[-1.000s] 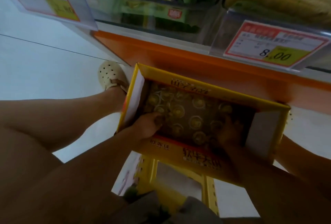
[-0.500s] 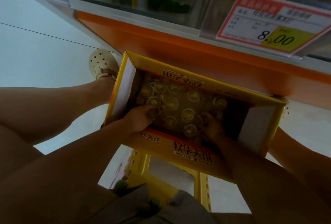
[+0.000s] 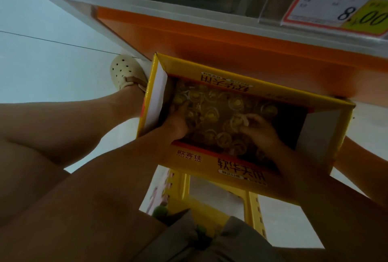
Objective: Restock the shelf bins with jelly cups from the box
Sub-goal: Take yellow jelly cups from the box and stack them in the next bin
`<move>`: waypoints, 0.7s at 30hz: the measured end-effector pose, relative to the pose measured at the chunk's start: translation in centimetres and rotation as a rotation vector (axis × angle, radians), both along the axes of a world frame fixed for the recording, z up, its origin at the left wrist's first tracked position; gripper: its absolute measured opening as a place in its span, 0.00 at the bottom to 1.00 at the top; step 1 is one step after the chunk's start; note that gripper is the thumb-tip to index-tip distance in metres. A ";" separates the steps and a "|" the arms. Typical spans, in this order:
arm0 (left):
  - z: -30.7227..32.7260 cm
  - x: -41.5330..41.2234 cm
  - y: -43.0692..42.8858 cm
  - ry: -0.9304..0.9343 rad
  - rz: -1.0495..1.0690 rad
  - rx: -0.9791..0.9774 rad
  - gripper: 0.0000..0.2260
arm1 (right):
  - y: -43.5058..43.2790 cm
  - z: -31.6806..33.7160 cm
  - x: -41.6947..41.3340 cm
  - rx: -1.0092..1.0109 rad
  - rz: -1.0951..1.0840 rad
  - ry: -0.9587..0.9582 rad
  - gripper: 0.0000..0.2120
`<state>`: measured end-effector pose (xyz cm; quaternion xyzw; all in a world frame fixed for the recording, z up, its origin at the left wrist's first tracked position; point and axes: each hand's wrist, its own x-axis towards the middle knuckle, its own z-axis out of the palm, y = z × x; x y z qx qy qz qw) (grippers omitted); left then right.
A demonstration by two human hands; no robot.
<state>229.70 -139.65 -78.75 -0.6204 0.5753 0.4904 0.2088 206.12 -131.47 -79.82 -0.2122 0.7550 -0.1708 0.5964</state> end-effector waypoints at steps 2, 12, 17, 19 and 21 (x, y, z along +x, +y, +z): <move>-1.0 -0.4 0.0 -0.042 -0.016 0.039 0.39 | -0.4 1.1 0.4 0.002 -0.019 -0.023 0.17; -4.6 -1.8 0.7 0.020 -0.259 -0.095 0.39 | 0.6 3.1 -0.7 0.119 -0.267 -0.132 0.14; -4.6 -5.1 1.5 -0.052 -0.657 -0.066 0.34 | 0.5 3.2 -0.6 0.151 -0.270 -0.140 0.18; -4.7 -5.8 1.3 -0.078 -0.695 -0.060 0.33 | 0.4 3.2 -0.6 0.159 -0.265 -0.146 0.20; -4.9 -6.1 0.7 -0.076 -0.666 -0.084 0.31 | 0.2 3.3 -0.7 0.162 -0.264 -0.154 0.21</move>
